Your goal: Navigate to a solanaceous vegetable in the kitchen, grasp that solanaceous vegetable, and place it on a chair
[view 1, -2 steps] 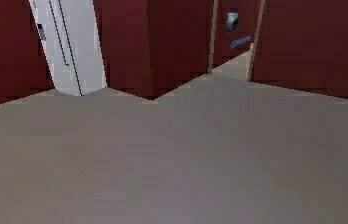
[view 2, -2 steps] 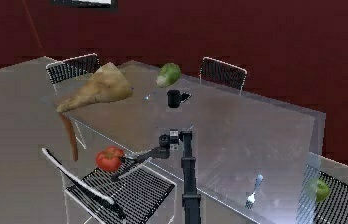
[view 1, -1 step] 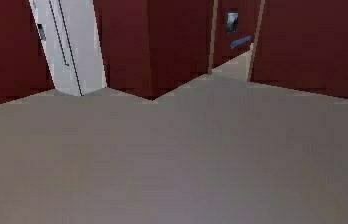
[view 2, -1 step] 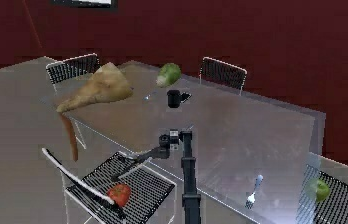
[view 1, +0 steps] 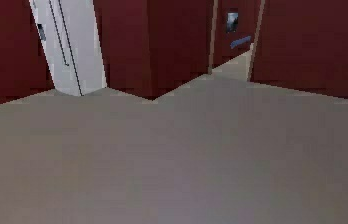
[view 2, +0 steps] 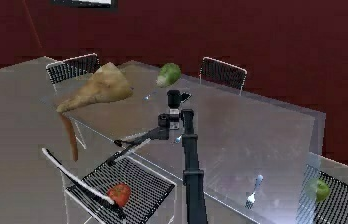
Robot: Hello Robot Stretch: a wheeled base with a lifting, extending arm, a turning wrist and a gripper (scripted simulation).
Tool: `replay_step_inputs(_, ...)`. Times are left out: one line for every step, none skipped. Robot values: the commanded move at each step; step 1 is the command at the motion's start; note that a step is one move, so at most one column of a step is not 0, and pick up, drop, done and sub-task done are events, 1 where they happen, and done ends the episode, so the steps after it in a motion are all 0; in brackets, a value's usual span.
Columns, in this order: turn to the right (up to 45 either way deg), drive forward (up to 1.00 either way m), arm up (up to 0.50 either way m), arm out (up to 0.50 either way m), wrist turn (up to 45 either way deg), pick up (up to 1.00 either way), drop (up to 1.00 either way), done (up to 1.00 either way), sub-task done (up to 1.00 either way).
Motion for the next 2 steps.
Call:
replay_step_inputs(0.0,0.0,0.0,-0.08,0.0,0.0,0.0,0.0,0.0)
replay_step_inputs(0.0,0.0,0.0,0.0,0.0,0.0,0.0,1.0,0.0)
